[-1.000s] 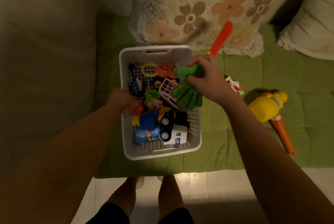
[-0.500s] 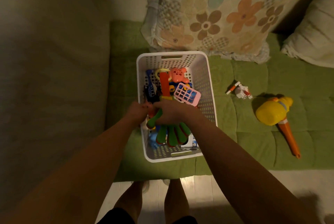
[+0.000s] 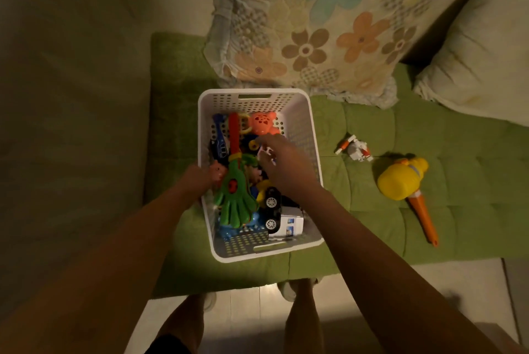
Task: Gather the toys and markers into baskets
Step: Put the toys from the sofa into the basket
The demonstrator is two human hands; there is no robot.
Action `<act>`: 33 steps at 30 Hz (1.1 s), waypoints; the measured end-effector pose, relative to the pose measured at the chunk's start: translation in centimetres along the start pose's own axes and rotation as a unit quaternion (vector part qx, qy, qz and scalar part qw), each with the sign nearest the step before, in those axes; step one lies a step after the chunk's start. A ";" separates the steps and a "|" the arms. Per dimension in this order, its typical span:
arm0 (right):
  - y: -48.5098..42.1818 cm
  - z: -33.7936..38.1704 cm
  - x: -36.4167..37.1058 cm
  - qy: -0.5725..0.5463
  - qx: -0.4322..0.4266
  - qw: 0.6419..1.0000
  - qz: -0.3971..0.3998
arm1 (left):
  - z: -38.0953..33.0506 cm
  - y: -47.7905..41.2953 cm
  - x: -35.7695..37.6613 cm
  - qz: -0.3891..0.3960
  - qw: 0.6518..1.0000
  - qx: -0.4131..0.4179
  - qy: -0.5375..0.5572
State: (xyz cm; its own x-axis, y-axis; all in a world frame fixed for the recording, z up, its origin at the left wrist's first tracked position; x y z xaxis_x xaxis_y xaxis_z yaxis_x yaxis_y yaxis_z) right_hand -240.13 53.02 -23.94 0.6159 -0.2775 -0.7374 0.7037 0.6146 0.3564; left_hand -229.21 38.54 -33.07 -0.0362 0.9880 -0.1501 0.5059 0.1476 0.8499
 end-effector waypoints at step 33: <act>-2.2 -35.2 -9.6 0.011 0.130 0.989 -0.064 | -3.0 -2.7 12.1 -0.185 0.975 -0.121 0.000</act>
State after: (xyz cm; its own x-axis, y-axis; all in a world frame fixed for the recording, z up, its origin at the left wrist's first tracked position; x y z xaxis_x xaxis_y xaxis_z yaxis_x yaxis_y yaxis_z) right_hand -260.03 80.35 -37.81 0.5098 -0.3236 -0.7971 0.8448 0.3633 0.3928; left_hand -233.62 50.27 -35.67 -0.1772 0.8652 -0.4690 0.2401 0.5002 0.8320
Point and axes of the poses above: each hand's wrist, its own y-axis away from the middle knuckle, its own x-axis out of the palm, z = x × y, the point moved 8 cm from there along -y, towards the middle knuckle, and after that the axes turned 9 degrees about z, right-handed, at the moved point
